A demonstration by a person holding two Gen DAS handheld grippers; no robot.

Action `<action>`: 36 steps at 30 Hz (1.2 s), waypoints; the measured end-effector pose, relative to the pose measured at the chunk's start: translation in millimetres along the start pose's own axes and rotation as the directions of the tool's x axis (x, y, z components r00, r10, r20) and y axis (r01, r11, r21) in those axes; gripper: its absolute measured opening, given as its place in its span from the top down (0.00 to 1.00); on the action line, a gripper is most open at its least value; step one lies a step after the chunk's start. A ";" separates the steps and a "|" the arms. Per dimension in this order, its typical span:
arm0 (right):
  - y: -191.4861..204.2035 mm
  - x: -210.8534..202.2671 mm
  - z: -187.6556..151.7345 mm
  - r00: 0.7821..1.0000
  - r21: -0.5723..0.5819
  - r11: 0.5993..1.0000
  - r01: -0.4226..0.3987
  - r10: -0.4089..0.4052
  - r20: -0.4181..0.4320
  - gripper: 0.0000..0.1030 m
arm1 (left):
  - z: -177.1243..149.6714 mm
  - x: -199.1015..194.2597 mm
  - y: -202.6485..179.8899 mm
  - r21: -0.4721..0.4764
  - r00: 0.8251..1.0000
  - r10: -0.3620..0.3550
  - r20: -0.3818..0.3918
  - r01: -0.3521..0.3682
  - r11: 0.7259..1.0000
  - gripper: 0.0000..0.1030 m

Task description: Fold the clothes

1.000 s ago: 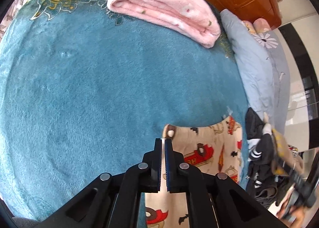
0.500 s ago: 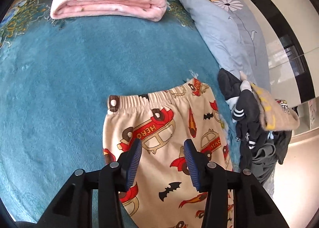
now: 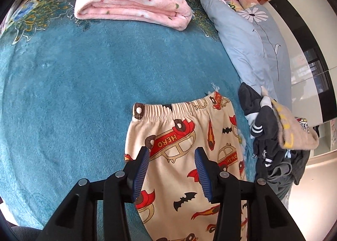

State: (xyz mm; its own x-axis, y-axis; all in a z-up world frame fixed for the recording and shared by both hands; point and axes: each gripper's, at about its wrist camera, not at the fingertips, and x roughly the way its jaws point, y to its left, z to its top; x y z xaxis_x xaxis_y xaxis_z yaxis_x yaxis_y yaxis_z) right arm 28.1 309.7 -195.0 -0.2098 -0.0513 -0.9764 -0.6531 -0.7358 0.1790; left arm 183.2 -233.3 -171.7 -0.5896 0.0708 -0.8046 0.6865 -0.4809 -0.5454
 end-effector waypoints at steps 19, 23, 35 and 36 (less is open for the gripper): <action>42.5 -25.6 44.7 0.971 -0.082 0.984 0.158 -0.140 0.193 0.93 | 8.7 3.1 21.2 -0.101 0.999 0.052 -0.004 -0.053 0.994 0.46; 44.3 -28.4 46.6 0.969 -0.065 0.986 0.155 -0.139 0.203 0.63 | 15.0 9.9 26.7 -0.116 0.997 0.070 -0.017 -0.072 0.991 0.45; -14.6 -24.3 -73.2 0.993 -0.023 1.000 -0.019 0.016 -0.117 0.59 | 21.4 35.7 21.4 -0.016 0.989 0.120 -0.081 -0.122 0.992 0.47; -25.7 -21.2 -83.1 0.991 0.003 1.000 -0.007 0.007 -0.135 0.59 | 21.8 37.2 22.0 -0.012 0.989 0.121 -0.087 -0.123 0.992 0.47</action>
